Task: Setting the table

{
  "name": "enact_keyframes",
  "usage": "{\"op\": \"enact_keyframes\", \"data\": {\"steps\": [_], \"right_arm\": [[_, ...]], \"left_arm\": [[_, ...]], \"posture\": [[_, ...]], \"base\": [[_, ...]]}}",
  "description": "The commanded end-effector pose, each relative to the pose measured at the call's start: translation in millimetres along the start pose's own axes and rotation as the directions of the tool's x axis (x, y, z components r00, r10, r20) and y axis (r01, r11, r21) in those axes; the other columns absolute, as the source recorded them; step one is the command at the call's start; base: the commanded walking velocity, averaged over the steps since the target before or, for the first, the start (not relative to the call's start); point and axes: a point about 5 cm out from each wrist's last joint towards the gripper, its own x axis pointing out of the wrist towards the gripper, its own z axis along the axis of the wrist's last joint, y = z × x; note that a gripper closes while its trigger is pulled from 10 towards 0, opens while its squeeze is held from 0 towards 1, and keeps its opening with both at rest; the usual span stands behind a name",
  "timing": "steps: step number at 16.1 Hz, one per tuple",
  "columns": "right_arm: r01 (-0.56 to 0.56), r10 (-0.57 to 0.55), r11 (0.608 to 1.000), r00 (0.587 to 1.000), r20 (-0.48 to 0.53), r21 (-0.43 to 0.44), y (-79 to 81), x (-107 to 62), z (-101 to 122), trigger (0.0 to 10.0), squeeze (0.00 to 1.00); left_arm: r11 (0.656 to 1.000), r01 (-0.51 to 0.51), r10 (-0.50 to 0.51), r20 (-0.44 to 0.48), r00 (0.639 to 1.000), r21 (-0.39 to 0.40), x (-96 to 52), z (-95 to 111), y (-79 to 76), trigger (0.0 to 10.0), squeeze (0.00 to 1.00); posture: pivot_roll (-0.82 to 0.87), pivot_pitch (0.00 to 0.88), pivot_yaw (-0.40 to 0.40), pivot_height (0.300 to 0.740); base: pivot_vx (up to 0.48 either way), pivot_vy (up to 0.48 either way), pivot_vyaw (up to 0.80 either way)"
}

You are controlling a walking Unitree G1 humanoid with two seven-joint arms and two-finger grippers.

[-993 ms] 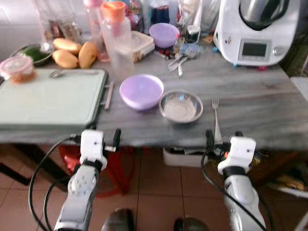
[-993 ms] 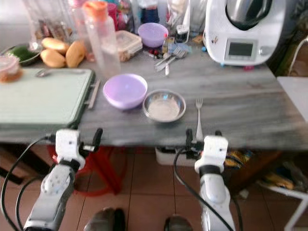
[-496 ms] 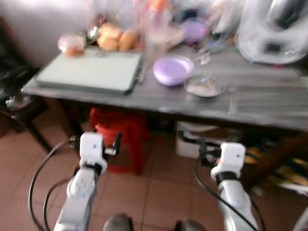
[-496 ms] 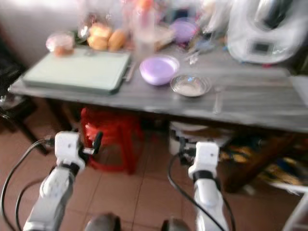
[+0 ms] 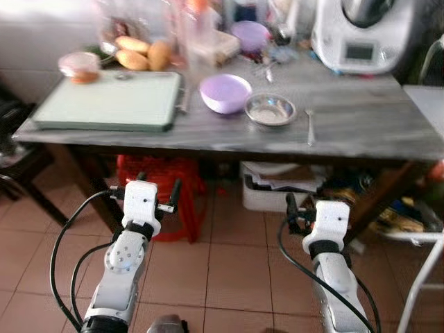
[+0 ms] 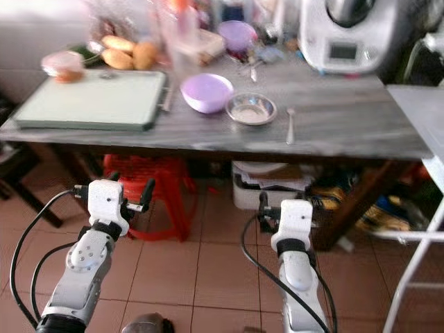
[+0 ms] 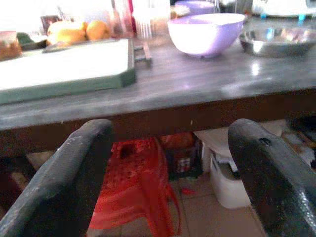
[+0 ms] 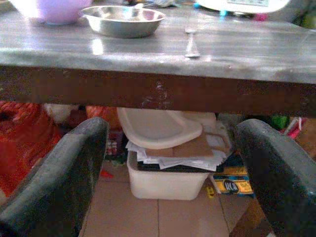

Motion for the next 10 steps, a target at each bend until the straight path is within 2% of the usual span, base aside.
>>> {"op": "enact_keyframes", "data": {"steps": [1,2,5,7,10], "right_arm": [[0.021,-0.021,1.000,0.999,0.037,0.014,-1.7,-0.7,7,10.0,0.00],[0.020,-0.020,1.000,0.999,0.041,0.013,-0.4,-1.7,8,10.0,0.00],[0.016,-0.016,1.000,0.998,0.059,0.002,-0.8,-4.9,12,10.0,0.00],[0.002,0.003,0.999,0.995,0.097,-0.048,-0.6,-5.2,18,10.0,0.00],[-0.006,0.018,0.998,0.986,0.169,-0.067,4.4,-0.1,30,10.0,0.00]], "left_arm": [[0.999,-0.033,0.033,-0.006,0.999,-0.017,-2.5,1,7.6,10.0,0.00],[0.999,-0.033,0.033,-0.019,0.999,-0.021,-3.0,-2,8.1,10.0,0.00],[0.997,0.055,-0.058,-0.052,0.997,-0.059,-4.3,-6,-3.3,10.0,0.00],[0.992,0.074,-0.085,-0.108,0.991,-0.104,-7.6,-12,-7.4,10.0,0.00],[0.993,0.036,-0.049,-0.118,0.992,-0.113,-6.6,-14,-3.4,10.0,0.00]], "posture": [[-0.02,0.000,0.039,0.740],[-0.03,0.000,0.047,0.740],[-0.05,0.000,0.047,0.740],[-0.04,0.000,0.041,0.740],[-0.04,0.000,0.044,0.740]], "base": [[0.000,0.000,0.00],[0.000,0.000,0.00],[0.000,0.000,0.00],[0.000,0.000,0.00],[0.000,0.000,0.00]]}}
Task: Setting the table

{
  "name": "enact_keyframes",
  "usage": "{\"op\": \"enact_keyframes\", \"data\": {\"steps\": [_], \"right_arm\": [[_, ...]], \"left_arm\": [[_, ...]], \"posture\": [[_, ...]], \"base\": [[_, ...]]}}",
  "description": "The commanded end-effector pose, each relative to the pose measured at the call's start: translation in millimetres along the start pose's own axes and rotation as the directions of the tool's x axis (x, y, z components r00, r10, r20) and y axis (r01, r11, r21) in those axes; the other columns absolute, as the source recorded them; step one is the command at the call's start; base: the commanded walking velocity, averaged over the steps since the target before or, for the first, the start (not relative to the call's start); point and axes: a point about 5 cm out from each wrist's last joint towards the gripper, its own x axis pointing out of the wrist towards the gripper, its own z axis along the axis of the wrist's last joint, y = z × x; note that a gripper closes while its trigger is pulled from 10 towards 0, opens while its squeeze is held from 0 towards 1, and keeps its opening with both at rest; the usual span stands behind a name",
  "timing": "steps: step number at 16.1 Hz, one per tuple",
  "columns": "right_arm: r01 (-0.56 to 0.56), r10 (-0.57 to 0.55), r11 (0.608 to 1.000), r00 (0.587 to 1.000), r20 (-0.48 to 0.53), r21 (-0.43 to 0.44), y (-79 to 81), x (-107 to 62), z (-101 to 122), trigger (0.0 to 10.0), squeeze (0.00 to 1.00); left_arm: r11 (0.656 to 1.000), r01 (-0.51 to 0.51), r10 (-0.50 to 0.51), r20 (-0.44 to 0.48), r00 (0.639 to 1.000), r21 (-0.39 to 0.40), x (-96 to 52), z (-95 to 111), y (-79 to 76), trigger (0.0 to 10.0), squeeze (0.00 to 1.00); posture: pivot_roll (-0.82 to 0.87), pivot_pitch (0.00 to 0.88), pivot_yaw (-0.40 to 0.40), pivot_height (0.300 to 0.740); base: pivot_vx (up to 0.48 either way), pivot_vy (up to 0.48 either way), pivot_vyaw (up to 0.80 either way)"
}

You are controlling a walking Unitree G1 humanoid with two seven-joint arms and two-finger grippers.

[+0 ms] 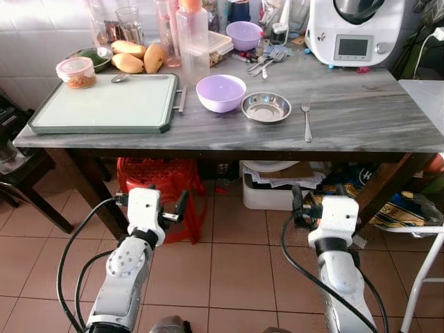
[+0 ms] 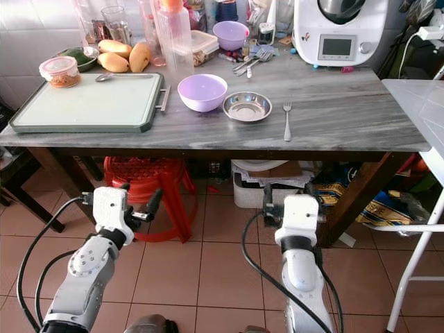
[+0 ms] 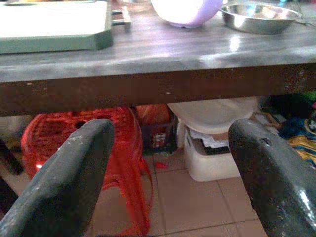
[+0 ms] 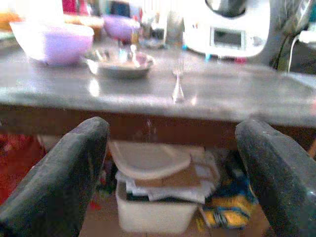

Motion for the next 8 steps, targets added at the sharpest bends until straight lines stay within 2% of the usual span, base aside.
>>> {"op": "enact_keyframes", "data": {"steps": [1,3,5,7,8], "right_arm": [[-0.006,0.006,1.000,1.000,0.019,0.011,5.2,4.6,3,10.0,0.00],[0.020,-0.019,0.999,1.000,-0.012,0.045,2.7,7.6,2,10.0,0.00],[-0.023,0.021,0.996,1.000,0.021,0.082,7.6,7.2,7,10.0,0.00],[0.057,-0.057,0.996,0.998,-0.005,0.072,-2.0,5.0,2,10.0,0.00],[0.059,-0.060,0.995,0.998,0.011,0.078,-5.7,2.4,4,10.0,0.00]], "left_arm": [[0.999,-0.034,0.033,0.012,0.999,0.013,-0.5,4,4.9,10.0,0.00],[0.995,-0.099,0.098,0.031,0.995,0.016,-0.1,9,10.9,10.0,0.00],[0.994,-0.111,0.111,0.017,0.994,-0.009,-0.2,8,13.0,10.0,0.00],[0.993,-0.115,0.115,0.013,0.993,-0.024,-0.2,7,14.5,10.0,0.00],[0.994,-0.110,0.111,0.014,0.994,-0.022,-0.5,7,14.4,10.0,0.00]], "posture": [[-0.03,0.000,0.045,0.740],[-0.02,0.000,0.039,0.740],[-0.02,0.000,0.032,0.740],[-0.03,0.000,0.031,0.740],[-0.04,0.000,0.032,0.740]], "base": [[0.000,0.000,0.00],[0.000,0.000,0.00],[0.000,0.000,0.00],[0.000,0.000,0.00],[0.000,0.000,0.00]]}}
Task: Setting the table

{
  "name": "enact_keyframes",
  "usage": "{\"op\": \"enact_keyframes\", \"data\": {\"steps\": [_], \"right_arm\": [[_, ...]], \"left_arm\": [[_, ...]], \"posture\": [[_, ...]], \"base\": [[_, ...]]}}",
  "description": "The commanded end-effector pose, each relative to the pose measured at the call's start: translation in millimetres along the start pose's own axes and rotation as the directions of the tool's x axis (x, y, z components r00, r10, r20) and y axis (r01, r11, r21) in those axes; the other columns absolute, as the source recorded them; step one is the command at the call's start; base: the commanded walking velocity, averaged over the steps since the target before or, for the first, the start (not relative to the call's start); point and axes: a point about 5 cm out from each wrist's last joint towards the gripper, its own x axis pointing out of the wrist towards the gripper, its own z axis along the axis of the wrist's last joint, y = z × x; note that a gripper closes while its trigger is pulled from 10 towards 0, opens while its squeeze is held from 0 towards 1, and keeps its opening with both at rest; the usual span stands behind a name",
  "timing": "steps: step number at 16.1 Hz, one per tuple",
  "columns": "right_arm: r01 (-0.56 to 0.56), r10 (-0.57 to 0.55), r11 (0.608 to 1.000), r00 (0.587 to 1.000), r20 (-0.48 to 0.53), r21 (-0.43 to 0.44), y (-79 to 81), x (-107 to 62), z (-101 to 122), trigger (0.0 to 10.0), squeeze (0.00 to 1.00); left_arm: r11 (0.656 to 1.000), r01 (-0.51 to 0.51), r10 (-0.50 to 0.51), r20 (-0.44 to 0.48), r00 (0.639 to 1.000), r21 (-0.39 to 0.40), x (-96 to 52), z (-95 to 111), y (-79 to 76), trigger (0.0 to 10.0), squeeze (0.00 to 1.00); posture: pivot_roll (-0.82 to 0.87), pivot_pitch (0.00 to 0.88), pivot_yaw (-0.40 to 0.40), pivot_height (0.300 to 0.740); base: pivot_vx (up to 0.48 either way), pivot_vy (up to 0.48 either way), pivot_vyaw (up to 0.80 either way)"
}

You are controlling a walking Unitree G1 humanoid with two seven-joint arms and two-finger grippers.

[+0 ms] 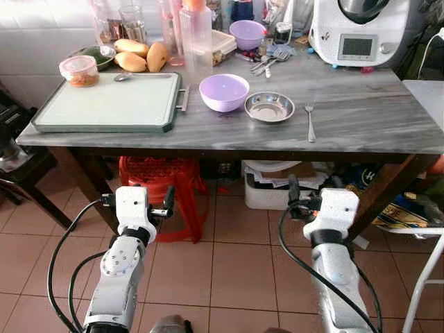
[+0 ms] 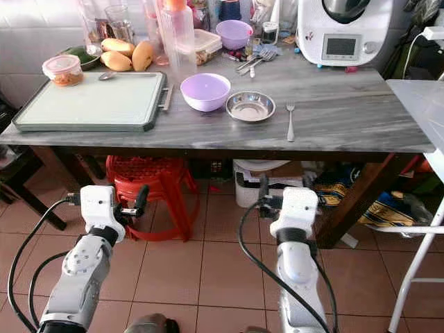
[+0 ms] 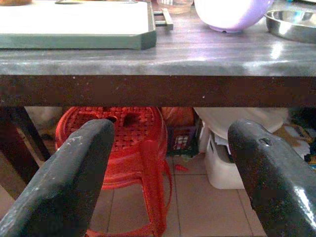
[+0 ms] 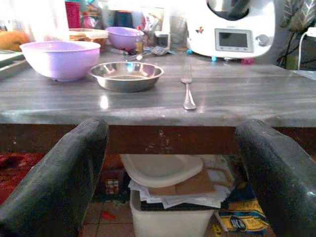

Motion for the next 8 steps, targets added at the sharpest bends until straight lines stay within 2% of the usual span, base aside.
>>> {"op": "enact_keyframes", "data": {"steps": [1,2,4,8], "right_arm": [[0.018,-0.018,1.000,0.999,0.027,0.009,-4.6,-0.9,3.2,10.0,0.00],[-0.005,0.005,1.000,1.000,0.009,-0.006,-1.3,-1.2,-1.6,10.0,0.00],[-0.026,0.026,1.000,1.000,0.003,-0.009,0.6,-0.1,-3.4,10.0,0.00],[-0.039,0.039,0.999,0.999,-0.003,-0.014,0.5,0.2,-5.0,10.0,0.00]], "left_arm": [[1.000,0.001,-0.001,0.007,1.000,-0.002,1.2,3.8,1.9,10.0,0.00],[1.000,0.014,-0.014,-0.001,1.000,-0.005,2.5,2.7,-0.1,10.0,0.00],[1.000,0.018,-0.018,-0.002,1.000,-0.003,3.8,2.3,-1.9,10.0,0.00],[1.000,0.019,-0.019,-0.002,1.000,-0.013,4.0,2.4,-2.8,10.0,0.00]], "posture": [[-0.04,0.000,0.034,0.740],[-0.04,0.000,0.035,0.740],[-0.04,0.000,0.035,0.740],[-0.04,0.000,0.028,0.740]], "base": [[0.000,0.000,0.00],[0.000,0.000,0.00],[0.000,-0.278,0.00],[0.000,-0.480,0.00]]}}
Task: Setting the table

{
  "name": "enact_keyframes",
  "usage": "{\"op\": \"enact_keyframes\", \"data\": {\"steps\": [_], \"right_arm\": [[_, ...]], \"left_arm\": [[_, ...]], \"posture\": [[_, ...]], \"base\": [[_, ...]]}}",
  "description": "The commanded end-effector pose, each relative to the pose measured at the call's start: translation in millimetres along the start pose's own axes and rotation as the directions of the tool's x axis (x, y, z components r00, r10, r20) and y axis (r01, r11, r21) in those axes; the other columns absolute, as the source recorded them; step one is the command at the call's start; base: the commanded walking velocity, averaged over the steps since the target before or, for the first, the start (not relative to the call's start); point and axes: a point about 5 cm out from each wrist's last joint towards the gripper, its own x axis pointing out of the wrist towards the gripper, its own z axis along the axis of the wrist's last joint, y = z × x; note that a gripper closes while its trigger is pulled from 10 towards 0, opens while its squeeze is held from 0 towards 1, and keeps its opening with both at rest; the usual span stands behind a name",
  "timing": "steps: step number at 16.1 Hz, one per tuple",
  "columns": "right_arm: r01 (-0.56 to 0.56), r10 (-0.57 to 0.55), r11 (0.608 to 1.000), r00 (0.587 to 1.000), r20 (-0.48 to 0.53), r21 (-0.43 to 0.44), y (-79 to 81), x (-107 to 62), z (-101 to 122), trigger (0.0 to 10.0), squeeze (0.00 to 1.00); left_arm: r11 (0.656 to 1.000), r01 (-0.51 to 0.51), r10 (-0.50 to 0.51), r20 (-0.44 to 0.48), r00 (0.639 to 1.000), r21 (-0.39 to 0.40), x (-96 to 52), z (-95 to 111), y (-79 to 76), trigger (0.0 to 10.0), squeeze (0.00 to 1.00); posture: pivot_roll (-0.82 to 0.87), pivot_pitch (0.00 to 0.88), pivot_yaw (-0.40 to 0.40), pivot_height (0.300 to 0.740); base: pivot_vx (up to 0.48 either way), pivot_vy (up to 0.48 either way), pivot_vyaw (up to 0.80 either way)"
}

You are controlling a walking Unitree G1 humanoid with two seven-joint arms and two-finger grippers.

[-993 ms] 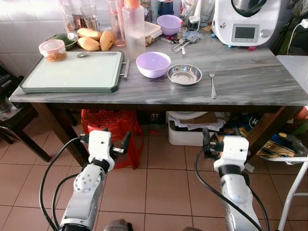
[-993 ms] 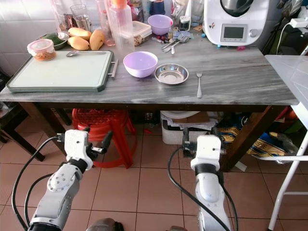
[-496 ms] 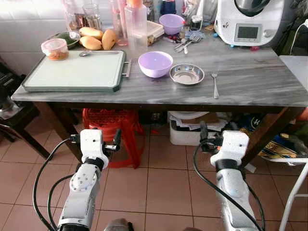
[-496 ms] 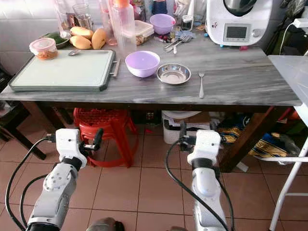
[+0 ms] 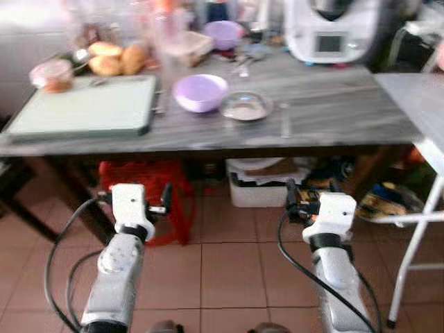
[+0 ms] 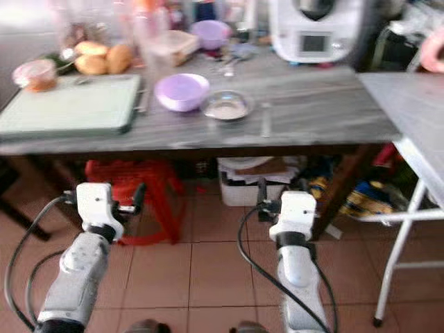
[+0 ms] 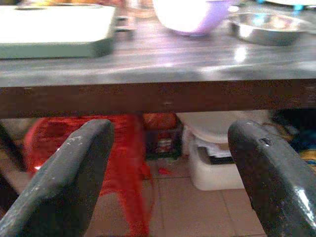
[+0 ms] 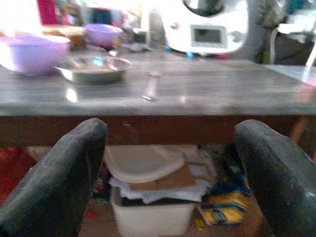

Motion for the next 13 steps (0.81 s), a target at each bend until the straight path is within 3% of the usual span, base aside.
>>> {"op": "enact_keyframes", "data": {"steps": [1,3,8,9,13], "right_arm": [[0.004,-0.004,1.000,1.000,0.009,0.002,-1.4,1.4,1.7,10.0,0.00],[-0.003,0.003,1.000,1.000,0.005,-0.004,-0.7,1.3,1.2,10.0,0.00],[-0.008,0.008,1.000,1.000,-0.003,-0.010,-1.5,1.5,0.2,10.0,0.00],[-0.009,0.009,1.000,1.000,-0.005,-0.009,-1.5,1.5,-0.1,10.0,0.00],[-0.006,0.007,1.000,1.000,-0.019,0.006,-1.5,2.1,-1.6,10.0,0.00]], "left_arm": [[1.000,0.012,-0.012,-0.005,1.000,0.005,0.9,0.5,-0.6,10.0,0.00],[1.000,0.011,-0.011,-0.004,1.000,0.007,0.6,0.8,-0.7,10.0,0.00],[1.000,0.020,-0.020,-0.007,1.000,0.002,0.7,0.5,-2.2,10.0,0.00],[1.000,0.022,-0.022,-0.009,1.000,0.003,0.8,0.3,-2.5,10.0,0.00],[1.000,0.020,-0.020,-0.010,1.000,-0.016,1.5,0.5,-2.6,10.0,0.00]], "posture": [[-0.04,0.000,0.027,0.740],[-0.04,0.000,0.026,0.740],[-0.05,0.000,0.025,0.740],[-0.05,0.000,0.025,0.740],[-0.05,0.000,0.023,0.740]], "base": [[0.000,-0.480,0.00],[0.000,-0.339,0.22],[0.000,-0.289,0.68],[0.000,-0.480,0.00],[0.000,0.000,0.00]]}}
